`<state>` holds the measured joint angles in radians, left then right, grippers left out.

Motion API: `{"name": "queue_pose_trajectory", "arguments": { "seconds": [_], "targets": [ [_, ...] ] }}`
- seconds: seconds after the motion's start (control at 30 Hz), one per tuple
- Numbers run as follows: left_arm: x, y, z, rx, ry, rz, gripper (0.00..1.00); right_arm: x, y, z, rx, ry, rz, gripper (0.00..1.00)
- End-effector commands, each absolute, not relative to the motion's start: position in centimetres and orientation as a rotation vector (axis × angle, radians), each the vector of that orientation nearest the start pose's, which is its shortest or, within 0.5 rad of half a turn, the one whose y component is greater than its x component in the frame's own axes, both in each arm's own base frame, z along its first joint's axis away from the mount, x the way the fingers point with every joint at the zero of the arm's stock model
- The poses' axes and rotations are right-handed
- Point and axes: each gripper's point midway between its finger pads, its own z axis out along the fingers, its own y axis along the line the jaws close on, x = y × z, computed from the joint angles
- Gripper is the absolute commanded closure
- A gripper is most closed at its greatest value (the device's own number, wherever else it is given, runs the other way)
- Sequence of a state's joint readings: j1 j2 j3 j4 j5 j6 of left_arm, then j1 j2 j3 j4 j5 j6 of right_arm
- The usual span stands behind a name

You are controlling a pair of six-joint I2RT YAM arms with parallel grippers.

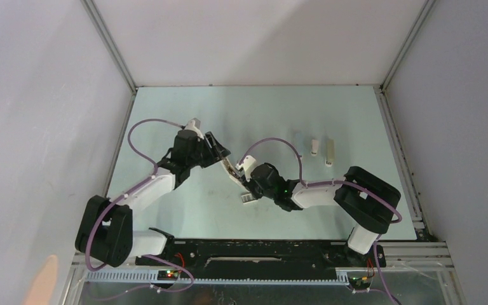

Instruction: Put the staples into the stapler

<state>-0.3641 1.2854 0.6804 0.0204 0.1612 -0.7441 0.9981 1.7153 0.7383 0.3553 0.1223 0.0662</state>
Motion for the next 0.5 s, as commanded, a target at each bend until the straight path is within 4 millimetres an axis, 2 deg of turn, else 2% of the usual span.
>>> {"name": "queue_pose_trajectory", "arguments": {
  "seconds": [0.0, 0.13, 0.3, 0.47],
  "targets": [
    [33.5, -18.2, 12.2, -0.325, 2.194, -0.786, 0.41, 24.6, 34.9, 2.6, -0.941, 1.992, 0.454, 0.93],
    [33.3, -18.5, 11.8, -0.300, 2.205, -0.801, 0.49, 24.6, 35.0, 2.6, -0.939, 1.990, 0.455, 0.93],
    [32.0, -18.7, 11.8, -0.264, 2.207, -0.814, 0.60, 24.7, 35.0, 2.6, -0.929, 1.990, 0.456, 0.94],
    [29.9, -19.9, 11.7, -0.213, 2.220, -0.838, 0.62, 24.8, 35.1, 2.8, -0.915, 1.984, 0.454, 0.94]
  ]
}}
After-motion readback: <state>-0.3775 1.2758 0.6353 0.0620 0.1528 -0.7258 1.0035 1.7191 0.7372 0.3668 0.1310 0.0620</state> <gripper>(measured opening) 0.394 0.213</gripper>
